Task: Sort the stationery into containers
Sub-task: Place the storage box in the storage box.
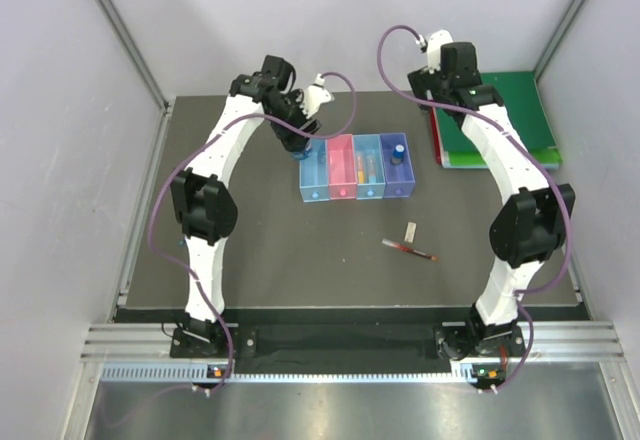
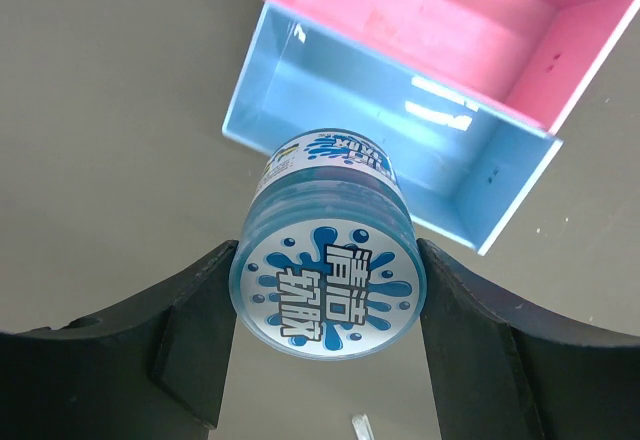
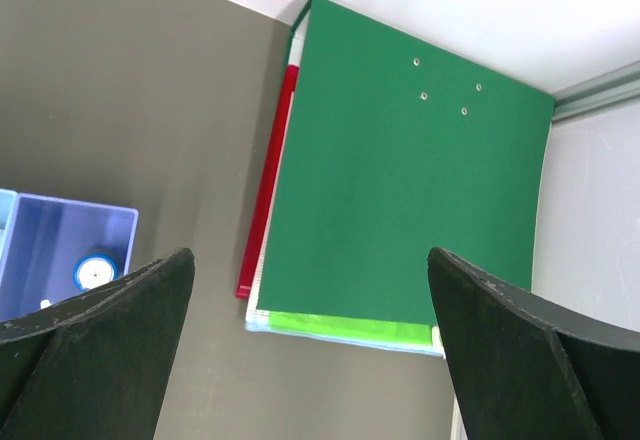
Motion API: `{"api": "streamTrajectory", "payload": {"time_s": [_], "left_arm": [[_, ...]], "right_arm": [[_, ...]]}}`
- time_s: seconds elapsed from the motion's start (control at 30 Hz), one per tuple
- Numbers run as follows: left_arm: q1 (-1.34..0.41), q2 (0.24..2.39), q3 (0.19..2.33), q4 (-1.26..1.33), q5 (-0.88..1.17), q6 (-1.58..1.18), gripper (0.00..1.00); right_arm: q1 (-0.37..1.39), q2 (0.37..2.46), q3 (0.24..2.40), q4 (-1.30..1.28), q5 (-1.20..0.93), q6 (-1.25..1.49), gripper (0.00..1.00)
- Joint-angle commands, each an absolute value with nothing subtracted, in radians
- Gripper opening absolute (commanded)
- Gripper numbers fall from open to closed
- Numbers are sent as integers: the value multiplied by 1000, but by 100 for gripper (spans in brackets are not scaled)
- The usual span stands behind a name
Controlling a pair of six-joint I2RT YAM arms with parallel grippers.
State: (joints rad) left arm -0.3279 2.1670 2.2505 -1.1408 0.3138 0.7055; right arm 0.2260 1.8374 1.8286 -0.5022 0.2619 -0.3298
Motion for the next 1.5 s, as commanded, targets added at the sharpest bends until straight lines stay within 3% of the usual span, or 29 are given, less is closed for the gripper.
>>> {"api": "streamTrajectory", "payload": {"time_s": [0.0,0.97,1.1,1.2,1.47], "left_arm": [[-356,2167,2309,-1054,367,732,19],[-374,2341,2309,-936,357,798,20],[-380,2349,2303,-936,360,795,24],[-379,2345,2290,-922,354,799,37],[-380,2350,2283,-913,347,808,58]], "right_arm": [[213,1769,1830,-476,278,-328,100],[202,1798,1873,-483,272,-305,100],[202,1804,1879,-483,268,-302,100],[203,1810,1882,-483,268,-299,99],[202,1815,1890,-486,268,-299,100]]}}
